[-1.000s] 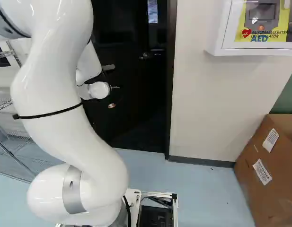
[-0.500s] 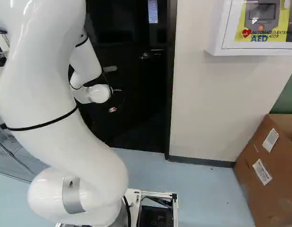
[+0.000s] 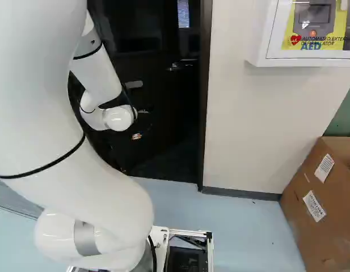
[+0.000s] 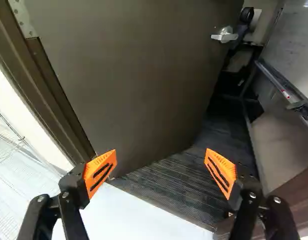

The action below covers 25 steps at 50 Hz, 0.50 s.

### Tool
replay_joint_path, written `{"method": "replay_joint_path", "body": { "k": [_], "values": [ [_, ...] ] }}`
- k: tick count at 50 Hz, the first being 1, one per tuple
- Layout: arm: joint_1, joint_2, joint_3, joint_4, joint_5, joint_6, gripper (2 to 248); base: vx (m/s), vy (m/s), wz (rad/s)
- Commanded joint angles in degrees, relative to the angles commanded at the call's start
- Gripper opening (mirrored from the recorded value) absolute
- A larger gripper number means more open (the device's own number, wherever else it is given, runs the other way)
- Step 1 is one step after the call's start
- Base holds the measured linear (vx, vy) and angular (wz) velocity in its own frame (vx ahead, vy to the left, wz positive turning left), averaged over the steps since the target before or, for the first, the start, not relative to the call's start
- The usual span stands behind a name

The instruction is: Open the door and move inside

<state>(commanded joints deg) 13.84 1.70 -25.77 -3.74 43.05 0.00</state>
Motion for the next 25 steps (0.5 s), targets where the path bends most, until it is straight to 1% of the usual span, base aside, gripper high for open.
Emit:
{"method": "replay_joint_path", "body": {
  "k": [14, 25],
  "values": [
    [-1.5, 4.3, 4.2, 0.0, 0.0, 0.0, 247, 0.0, 0.0, 0.0],
    [-3.1, 7.2, 6.9, 0.0, 0.0, 0.0, 247, 0.0, 0.0, 0.0]
  ]
}}
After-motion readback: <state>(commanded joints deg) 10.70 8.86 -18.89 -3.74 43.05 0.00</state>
